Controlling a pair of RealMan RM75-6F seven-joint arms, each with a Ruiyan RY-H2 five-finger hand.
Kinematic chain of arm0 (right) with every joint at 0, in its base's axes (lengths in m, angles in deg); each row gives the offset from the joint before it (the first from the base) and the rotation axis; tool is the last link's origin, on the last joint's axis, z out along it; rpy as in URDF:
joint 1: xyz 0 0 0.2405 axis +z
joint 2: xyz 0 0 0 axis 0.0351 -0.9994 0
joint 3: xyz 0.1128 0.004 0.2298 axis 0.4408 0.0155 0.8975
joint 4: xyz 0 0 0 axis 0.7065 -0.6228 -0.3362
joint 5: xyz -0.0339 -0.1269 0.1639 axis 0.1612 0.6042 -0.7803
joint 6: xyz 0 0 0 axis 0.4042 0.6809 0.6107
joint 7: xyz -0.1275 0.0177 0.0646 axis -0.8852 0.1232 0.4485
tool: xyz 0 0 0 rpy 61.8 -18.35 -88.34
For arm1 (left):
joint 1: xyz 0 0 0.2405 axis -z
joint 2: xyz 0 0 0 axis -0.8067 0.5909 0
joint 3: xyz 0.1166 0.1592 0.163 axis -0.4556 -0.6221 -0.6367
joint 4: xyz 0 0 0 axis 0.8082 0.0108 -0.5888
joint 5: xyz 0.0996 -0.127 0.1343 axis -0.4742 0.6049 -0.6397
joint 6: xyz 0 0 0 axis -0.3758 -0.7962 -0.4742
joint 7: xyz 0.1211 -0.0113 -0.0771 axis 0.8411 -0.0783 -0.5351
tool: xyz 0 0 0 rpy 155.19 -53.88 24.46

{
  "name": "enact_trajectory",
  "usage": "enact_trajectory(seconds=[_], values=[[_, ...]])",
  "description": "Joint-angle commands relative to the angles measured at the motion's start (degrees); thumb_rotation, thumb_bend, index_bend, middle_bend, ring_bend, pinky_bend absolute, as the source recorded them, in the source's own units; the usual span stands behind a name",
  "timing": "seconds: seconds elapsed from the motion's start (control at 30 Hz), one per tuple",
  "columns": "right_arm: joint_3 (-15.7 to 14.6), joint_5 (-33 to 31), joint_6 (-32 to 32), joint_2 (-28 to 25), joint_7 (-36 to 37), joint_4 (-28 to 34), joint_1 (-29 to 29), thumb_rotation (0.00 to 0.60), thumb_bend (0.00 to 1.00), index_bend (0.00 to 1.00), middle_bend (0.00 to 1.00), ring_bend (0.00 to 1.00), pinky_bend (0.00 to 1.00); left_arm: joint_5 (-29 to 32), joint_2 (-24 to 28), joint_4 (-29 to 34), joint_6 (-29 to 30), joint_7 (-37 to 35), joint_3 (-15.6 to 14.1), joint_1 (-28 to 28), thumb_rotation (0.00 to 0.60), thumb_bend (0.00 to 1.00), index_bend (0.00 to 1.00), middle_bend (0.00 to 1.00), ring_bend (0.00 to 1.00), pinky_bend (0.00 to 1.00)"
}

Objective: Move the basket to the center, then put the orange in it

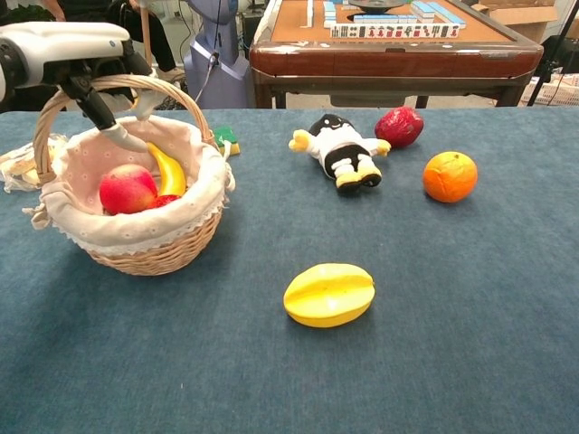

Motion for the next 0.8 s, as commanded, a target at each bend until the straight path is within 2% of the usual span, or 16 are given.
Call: enact_trajectory(seconds=[0.03,0.37,0.57,0.8], values=[[-0.01,0.02,0.02,0.01,-0.03,0.01,-0.01,0.6,0.16,0.16,0.21,0.22,0.35,-1.11,0.39,0.49,0.62,-1.03,1.01,0.0,0.6,0.12,0.78,0.95,0.83,0.68],[-0.05,0.23,0.4,-0.2,-0.1,0.31,-0.16,0.6,0.16,0.16,0.21,0.22,0.35,-0.98,1.62,2.86,-1.11,-3.76,4.95,2.58,0.6,0.12,0.78,0.96,0.83,0.68],[-0.16,0.37,0.76,-0.5,-0.31,0.73,-0.43,0.6,0.16,0.16,0.21,0.22,0.35,0.43,-0.35,3.19,-1.36,-3.31,7.35,5.83,0.6,0.13,0.78,0.96,0.83,0.68],[-0.27,0.11,0.49,-0.85,-0.58,1.16,-0.52,0.6,0.16,0.16,0.21,0.22,0.35,2.05,-4.49,2.24,-1.15,-1.28,8.63,10.01,0.6,0.13,0.77,0.95,0.83,0.68]])
